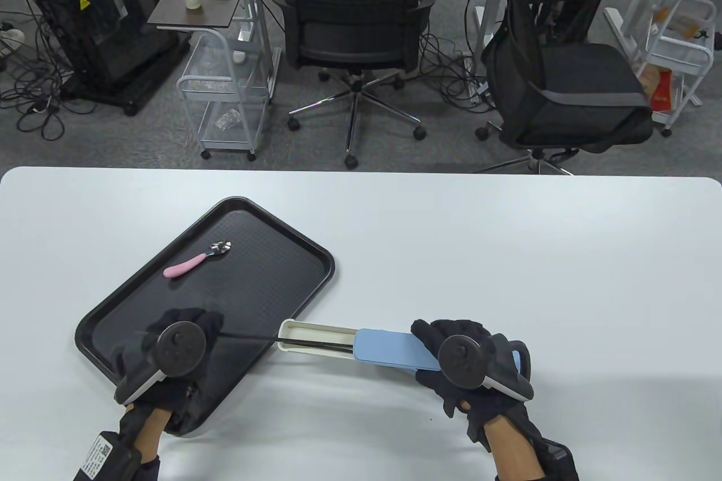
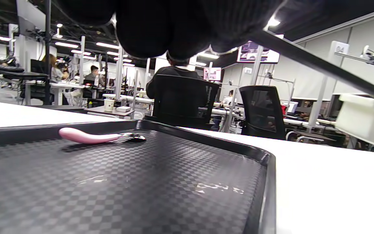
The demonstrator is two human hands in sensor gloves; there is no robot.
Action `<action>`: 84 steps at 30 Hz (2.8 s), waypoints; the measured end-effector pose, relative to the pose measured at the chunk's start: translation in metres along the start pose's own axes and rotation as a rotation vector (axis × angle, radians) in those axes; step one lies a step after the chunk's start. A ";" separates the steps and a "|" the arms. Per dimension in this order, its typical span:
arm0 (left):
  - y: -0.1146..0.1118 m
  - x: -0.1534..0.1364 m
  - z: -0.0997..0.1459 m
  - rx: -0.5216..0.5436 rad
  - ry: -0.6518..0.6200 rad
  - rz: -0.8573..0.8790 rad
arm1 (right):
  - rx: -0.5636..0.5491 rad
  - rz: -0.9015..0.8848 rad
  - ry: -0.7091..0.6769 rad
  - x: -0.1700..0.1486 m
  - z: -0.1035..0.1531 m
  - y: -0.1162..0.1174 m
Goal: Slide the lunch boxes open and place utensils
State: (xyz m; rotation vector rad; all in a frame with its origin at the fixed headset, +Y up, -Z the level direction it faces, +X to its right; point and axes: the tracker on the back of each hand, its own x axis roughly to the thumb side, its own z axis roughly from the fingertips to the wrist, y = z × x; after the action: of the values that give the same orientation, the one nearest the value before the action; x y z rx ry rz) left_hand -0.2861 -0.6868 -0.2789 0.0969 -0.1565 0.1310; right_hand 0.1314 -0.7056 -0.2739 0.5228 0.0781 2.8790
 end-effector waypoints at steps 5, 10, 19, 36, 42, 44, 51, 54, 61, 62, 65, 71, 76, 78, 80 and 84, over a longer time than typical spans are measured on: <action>-0.002 0.026 0.003 0.011 -0.120 -0.048 | 0.002 0.002 -0.029 0.008 0.001 0.001; -0.004 0.058 0.009 0.045 -0.231 -0.123 | 0.006 0.003 -0.068 0.018 0.001 0.001; -0.013 0.086 0.016 0.071 -0.315 -0.212 | 0.007 0.013 -0.111 0.031 0.002 0.004; -0.016 0.085 0.017 0.109 -0.309 -0.209 | 0.000 0.008 -0.104 0.029 0.002 0.003; -0.014 0.080 0.016 0.120 -0.297 -0.180 | -0.002 0.003 -0.102 0.028 0.002 0.003; -0.013 0.079 0.016 0.107 -0.296 -0.176 | -0.001 0.006 -0.101 0.027 0.002 0.003; -0.007 0.073 0.017 0.132 -0.268 -0.145 | -0.008 -0.003 -0.093 0.024 0.002 0.002; -0.003 0.065 0.015 0.134 -0.236 -0.118 | -0.012 -0.010 -0.092 0.023 0.002 0.001; 0.014 0.030 0.013 0.164 -0.098 -0.028 | -0.016 -0.011 -0.092 0.022 0.002 0.000; 0.016 0.025 0.012 0.166 -0.082 -0.010 | -0.019 -0.012 -0.091 0.022 0.003 0.000; 0.024 0.010 0.006 0.162 -0.001 -0.002 | -0.024 -0.009 -0.086 0.020 0.003 -0.001; 0.028 -0.021 -0.016 0.084 0.180 0.054 | -0.040 -0.006 -0.073 0.016 0.003 -0.004; 0.014 -0.044 -0.038 -0.010 0.313 0.072 | -0.048 -0.008 -0.069 0.014 0.004 -0.006; 0.006 -0.054 -0.050 -0.056 0.383 0.043 | -0.048 -0.007 -0.068 0.015 0.004 -0.006; -0.002 -0.063 -0.062 -0.081 0.440 0.035 | -0.046 -0.004 -0.066 0.014 0.004 -0.005; -0.020 -0.081 -0.084 -0.146 0.546 0.009 | -0.043 -0.001 -0.057 0.012 0.004 -0.005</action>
State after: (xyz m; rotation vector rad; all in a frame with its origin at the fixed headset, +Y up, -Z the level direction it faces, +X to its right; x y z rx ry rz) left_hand -0.3503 -0.7078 -0.3768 -0.0864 0.3782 0.1505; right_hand 0.1225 -0.6977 -0.2666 0.5958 0.0067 2.8557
